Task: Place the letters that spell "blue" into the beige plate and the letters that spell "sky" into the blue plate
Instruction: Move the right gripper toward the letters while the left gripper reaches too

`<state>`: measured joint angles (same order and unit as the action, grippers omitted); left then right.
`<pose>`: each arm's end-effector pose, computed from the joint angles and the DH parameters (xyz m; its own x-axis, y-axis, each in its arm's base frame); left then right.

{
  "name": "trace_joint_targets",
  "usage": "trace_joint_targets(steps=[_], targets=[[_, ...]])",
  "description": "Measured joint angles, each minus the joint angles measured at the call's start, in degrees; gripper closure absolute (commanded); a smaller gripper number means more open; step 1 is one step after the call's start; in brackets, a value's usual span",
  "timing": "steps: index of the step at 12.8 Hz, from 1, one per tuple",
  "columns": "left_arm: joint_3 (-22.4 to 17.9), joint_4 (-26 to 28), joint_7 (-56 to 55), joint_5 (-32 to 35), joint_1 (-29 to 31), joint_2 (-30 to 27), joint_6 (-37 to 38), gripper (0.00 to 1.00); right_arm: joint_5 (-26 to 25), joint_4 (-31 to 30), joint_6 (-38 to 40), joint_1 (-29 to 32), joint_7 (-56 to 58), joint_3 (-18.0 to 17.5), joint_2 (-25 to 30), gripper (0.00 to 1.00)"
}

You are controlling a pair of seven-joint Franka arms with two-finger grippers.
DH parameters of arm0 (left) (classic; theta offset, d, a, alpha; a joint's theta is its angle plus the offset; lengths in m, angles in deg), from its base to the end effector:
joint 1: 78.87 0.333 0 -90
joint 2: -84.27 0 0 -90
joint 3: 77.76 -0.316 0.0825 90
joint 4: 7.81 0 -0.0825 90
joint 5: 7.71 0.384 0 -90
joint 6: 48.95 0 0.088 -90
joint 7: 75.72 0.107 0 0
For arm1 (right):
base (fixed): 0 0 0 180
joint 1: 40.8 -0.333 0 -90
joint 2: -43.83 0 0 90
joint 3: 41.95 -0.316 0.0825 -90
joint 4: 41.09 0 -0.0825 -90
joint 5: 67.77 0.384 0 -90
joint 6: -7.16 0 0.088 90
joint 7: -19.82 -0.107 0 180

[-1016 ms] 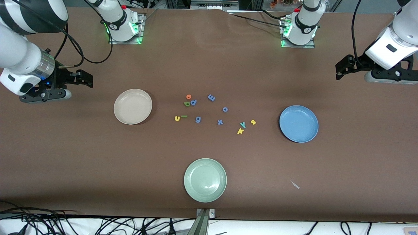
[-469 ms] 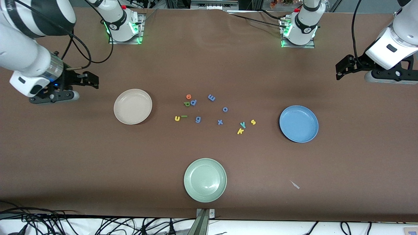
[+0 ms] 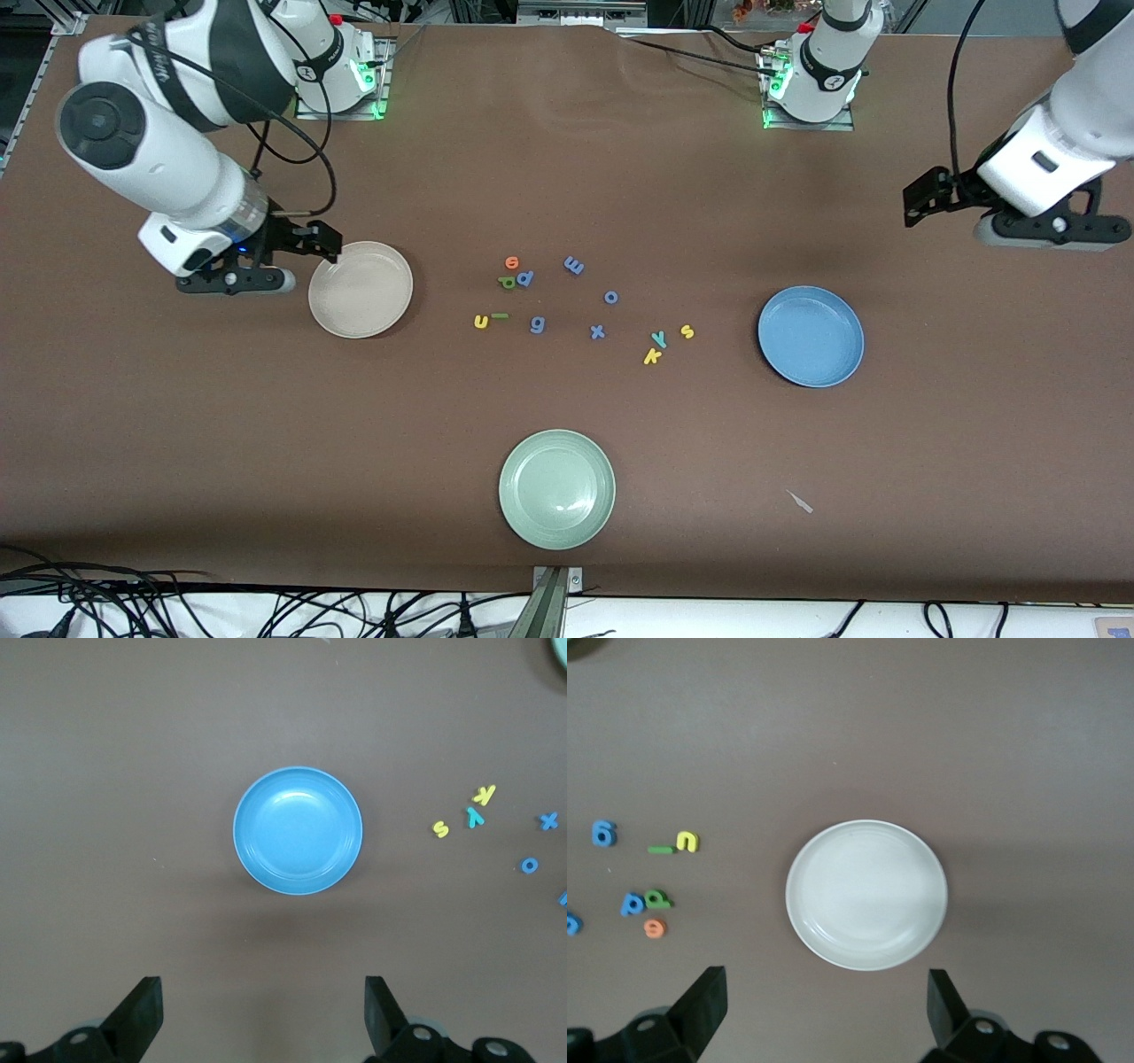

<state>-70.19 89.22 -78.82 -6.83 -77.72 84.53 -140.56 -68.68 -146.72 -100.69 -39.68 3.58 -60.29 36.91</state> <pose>0.5490 -0.0600 0.5666 0.9935 -0.0579 -0.0980 -0.0601 -0.9980 -0.0200 0.5603 0.1662 0.4553 0.9966 0.0218 -0.0791 0.0218 -0.9998 -0.0011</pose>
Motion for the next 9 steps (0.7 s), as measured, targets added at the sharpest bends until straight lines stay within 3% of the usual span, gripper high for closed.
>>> trace_joint_targets(steps=[5, 9], targets=[[2.69, -0.23, -2.78, 0.00, -2.92, 7.83, -0.47, 0.00, -0.44, -2.21, -15.10, -0.31, -9.18, -5.03, -9.42, 0.01], [3.11, -3.57, -16.11, 0.00, -9.03, 17.91, -3.87, 0.00, -11.07, -0.14, -18.06, -2.39, -20.74, -6.92, -17.66, 0.01]])
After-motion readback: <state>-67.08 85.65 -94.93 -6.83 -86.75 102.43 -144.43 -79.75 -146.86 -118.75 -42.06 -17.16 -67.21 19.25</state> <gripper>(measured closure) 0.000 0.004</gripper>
